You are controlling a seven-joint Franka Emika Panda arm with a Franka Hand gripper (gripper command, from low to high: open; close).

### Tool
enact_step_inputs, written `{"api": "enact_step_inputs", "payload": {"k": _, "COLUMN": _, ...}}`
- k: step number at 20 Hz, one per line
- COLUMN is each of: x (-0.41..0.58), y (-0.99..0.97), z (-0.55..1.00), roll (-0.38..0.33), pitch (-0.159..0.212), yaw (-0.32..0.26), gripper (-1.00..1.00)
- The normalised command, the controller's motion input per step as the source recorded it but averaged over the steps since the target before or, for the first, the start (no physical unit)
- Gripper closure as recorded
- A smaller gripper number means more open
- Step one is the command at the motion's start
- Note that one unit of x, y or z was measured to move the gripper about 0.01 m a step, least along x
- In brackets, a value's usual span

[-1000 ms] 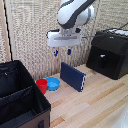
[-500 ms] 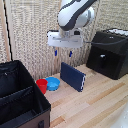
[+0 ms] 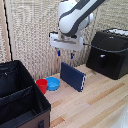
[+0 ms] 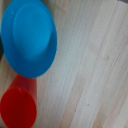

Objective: Please move the gripper into proximity with the fryer handle. Once close enough, gingerly grasp the handle and gently tug the fryer basket open in your direction.

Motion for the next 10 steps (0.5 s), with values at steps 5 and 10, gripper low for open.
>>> {"api": "enact_step_inputs", "payload": {"k": 5, "x": -0.001, "y": -0.07, "z": -0.04, "roll": -0.375, "pitch": -0.057, "yaw": -0.061, "gripper": -1.00}}
{"api": "enact_step_inputs", "payload": {"k": 10, "x": 0.002, "y": -0.40, "z": 0.00, "roll": -0.375, "pitch": -0.113, "yaw": 0.022, "gripper": -1.00}}
